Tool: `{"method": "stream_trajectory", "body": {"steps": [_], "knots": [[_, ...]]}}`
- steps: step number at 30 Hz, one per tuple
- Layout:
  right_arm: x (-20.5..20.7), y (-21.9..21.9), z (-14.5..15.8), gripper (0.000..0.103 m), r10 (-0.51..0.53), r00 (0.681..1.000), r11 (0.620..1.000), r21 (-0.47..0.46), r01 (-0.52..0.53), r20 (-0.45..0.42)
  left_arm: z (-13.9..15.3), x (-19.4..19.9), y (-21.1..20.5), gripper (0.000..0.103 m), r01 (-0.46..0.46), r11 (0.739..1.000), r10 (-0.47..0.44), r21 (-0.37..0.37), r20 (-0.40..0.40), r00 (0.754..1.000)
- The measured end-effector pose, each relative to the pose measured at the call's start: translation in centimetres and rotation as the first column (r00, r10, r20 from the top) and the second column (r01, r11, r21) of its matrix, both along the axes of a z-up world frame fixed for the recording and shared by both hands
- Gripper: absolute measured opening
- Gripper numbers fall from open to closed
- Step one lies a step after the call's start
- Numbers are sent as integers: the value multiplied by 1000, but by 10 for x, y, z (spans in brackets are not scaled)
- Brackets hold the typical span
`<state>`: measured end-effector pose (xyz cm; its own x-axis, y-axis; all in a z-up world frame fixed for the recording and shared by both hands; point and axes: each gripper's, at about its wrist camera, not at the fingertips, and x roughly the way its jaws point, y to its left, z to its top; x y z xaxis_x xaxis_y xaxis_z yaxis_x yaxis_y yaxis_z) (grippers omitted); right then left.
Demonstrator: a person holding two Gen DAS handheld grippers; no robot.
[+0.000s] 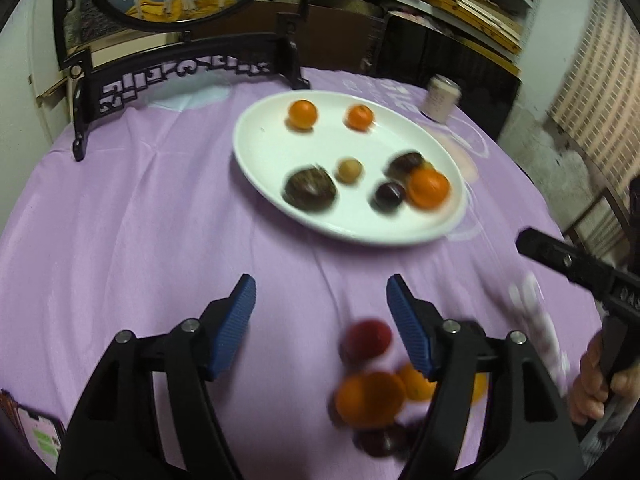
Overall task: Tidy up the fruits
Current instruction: 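Grasp a red cherry tomato with the left tool while the right tool grasps a mangosteen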
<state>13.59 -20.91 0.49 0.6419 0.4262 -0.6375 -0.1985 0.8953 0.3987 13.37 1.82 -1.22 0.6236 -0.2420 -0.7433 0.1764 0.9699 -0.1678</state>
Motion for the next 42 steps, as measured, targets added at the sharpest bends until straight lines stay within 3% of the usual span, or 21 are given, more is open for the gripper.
{"method": "stream_trajectory", "body": {"steps": [4,9,15,19,22,27,29,33,38,42], "knots": [[-6,-2,0,59,9,1000,1000,10,-9,0,-5,-13,-6,70,35,999,-35,7,-19,999],[-1,-5,-5,63,11,999,1000,29,-10,-41,-16,-6,-5,68,48,998,-51,-44,-86,995],[2,-8,-10,63,0,998,999,42,3,-67,-21,-4,-12,68,67,998,-69,-20,-109,992],[1,-8,-9,63,1,998,999,39,2,-61,-23,0,-5,71,22,1000,-20,18,-104,994],[1,-8,-9,63,0,998,999,42,3,-61,-13,-1,13,67,-73,996,76,46,-56,996],[0,-10,-7,63,-2,998,999,48,5,-56,-6,-5,17,65,-64,998,64,-6,-44,997],[-1,-10,-7,63,0,998,999,49,2,-56,-7,-6,6,61,-21,1000,21,8,-43,999],[-1,-8,-7,63,11,998,999,48,-8,-61,-19,-3,-1,43,5,1000,-3,29,-82,997],[-1,-3,-8,63,42,996,998,47,-39,-76,-24,-4,-8,42,41,999,-39,20,-104,994],[-1,2,-11,63,81,991,996,53,-75,-104,-24,-6,-8,31,56,998,-55,7,-104,993]]}}
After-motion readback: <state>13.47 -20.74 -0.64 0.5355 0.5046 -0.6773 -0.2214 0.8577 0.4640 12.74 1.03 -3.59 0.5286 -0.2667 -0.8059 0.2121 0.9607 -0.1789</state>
